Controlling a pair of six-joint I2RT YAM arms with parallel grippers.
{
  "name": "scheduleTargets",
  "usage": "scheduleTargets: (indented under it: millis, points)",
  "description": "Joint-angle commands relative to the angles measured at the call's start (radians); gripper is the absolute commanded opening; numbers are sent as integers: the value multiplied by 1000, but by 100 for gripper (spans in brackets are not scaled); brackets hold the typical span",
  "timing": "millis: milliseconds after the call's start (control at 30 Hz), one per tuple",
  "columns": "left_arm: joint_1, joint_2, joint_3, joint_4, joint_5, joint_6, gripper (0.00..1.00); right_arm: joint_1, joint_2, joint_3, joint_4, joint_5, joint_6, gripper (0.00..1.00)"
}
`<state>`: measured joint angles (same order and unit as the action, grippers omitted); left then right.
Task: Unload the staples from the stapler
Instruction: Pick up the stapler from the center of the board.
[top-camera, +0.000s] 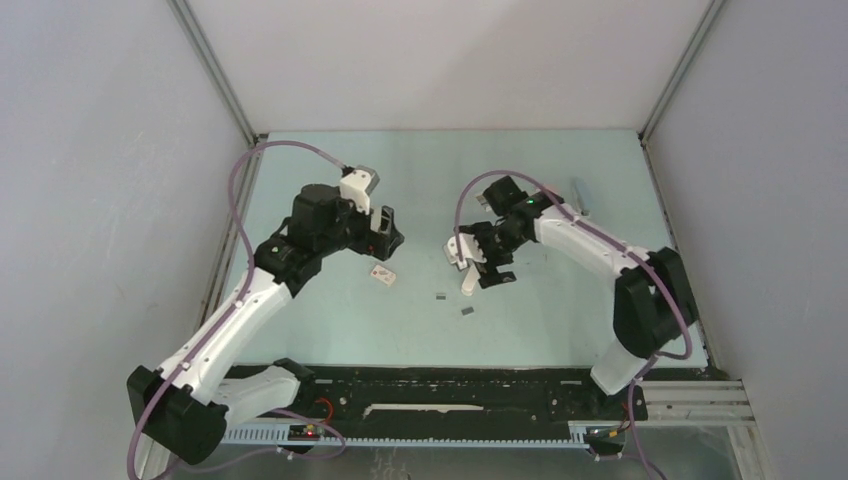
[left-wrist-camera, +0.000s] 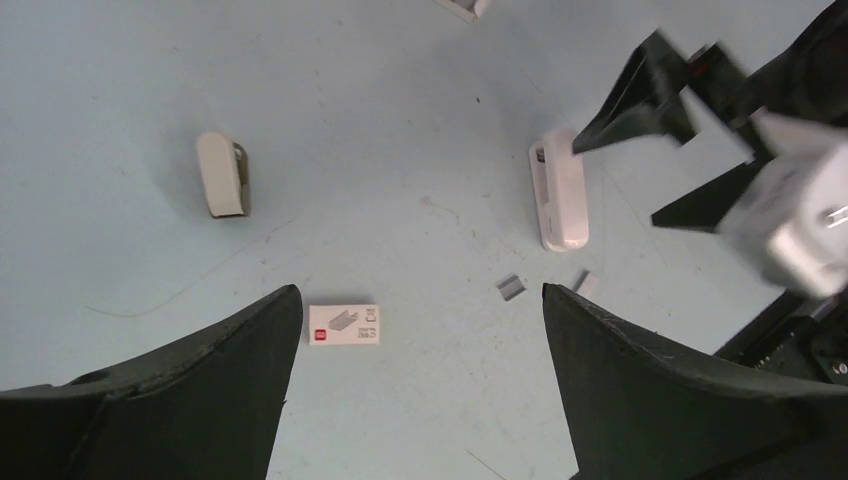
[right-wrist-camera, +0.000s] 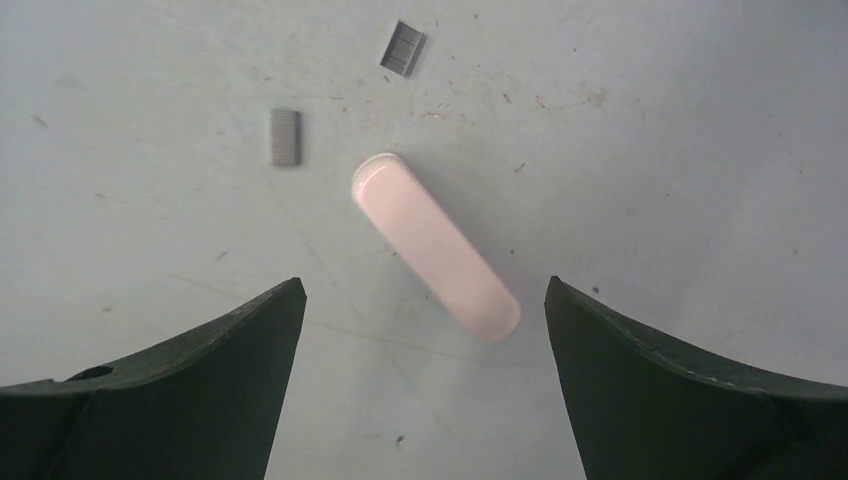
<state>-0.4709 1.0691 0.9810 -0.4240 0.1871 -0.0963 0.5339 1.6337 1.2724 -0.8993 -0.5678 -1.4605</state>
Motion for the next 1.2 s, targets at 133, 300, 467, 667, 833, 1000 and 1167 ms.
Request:
scheduleTargets:
  millis: [133,300,467,667,833,1000,1167]
  points:
    - [119,8,115,74,59,-46,96,68,178,100,89,153,-78,94]
    - [199,103,165,142,139,-95,99,73,220,110,76,170,-80,87]
    - [259,100,104,211,227,-165,100,77,220,99,46,179,-101,80]
    - [261,89,92,203,214,-149,100,96,247,90,38,228,-96,67]
    - [262,95,93,196,209,-141,100,99,245,70,46,247,-88,58]
    - [261,99,90,195,214,-143,100,99,234,41,84,261,-60,39]
    - [262,112,85,202,235,-153,100,92,198,34,102,210,15,25]
